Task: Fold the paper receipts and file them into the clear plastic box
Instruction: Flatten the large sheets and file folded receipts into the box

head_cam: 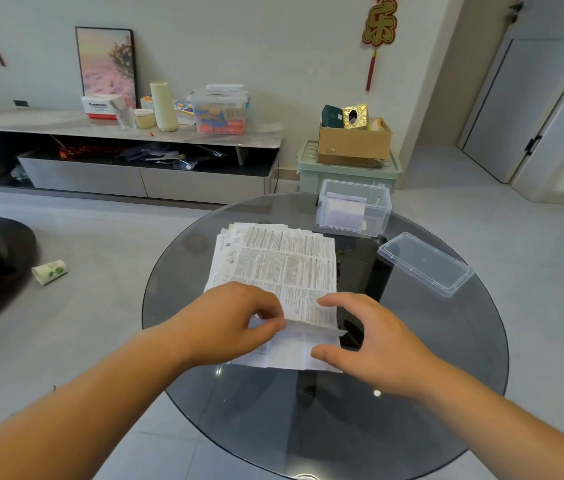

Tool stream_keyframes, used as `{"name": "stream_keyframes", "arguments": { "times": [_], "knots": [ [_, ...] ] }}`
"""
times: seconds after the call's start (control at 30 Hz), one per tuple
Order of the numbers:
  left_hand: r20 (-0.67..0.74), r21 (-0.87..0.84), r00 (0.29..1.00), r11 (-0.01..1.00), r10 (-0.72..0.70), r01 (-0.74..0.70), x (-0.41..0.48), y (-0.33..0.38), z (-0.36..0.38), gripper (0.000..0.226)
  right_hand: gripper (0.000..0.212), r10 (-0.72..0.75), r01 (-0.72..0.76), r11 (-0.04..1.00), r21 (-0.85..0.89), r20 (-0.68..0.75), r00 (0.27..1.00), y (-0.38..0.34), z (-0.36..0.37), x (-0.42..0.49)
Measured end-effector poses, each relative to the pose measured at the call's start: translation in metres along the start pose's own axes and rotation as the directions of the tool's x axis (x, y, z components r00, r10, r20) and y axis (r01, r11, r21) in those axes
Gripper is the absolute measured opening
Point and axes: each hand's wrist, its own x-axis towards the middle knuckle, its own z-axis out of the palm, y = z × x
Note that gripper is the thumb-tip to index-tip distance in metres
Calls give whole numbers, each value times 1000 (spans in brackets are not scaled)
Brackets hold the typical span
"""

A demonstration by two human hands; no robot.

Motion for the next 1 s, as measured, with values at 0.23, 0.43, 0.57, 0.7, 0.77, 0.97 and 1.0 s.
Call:
{"name": "stream_keyframes", "arguments": {
  "times": [0.23, 0.43, 0.57, 0.7, 0.77, 0.97, 1.0],
  "knots": [
    [-120, 3, 981, 988, 152, -152, -6, 31, -24, 22, 35, 57, -48, 960, 277, -24, 998, 9, -7, 3],
    [-88, -352, 987, 931, -135, 96, -1, -8, -29, 41, 31, 121, -118, 901, 416, 19, 992, 9, 0, 7],
    [70, -472, 991, 871, -115, 134, 2, -25, -19, 38, 30, 184, -157, 874, 459, -12, 983, 4, -3, 5],
    [72, -394, 977, 894, -203, 215, 12, -30, 0, 26, 41, 247, -176, 868, 464, -96, 964, 2, -2, 11],
    [22, -392, 957, 878, -289, 274, 22, -32, 7, 30, 42, 294, -201, 871, 448, -147, 945, 3, -1, 20],
    [-161, -279, 880, 876, -446, 393, 45, -33, 20, 36, 82, 268, -210, 941, 265, -204, 942, 6, 6, 33],
    [-169, -261, 874, 876, -455, 406, 48, -32, 21, 42, 77, 241, -215, 966, 146, -197, 950, 7, 7, 34]
  ]
}}
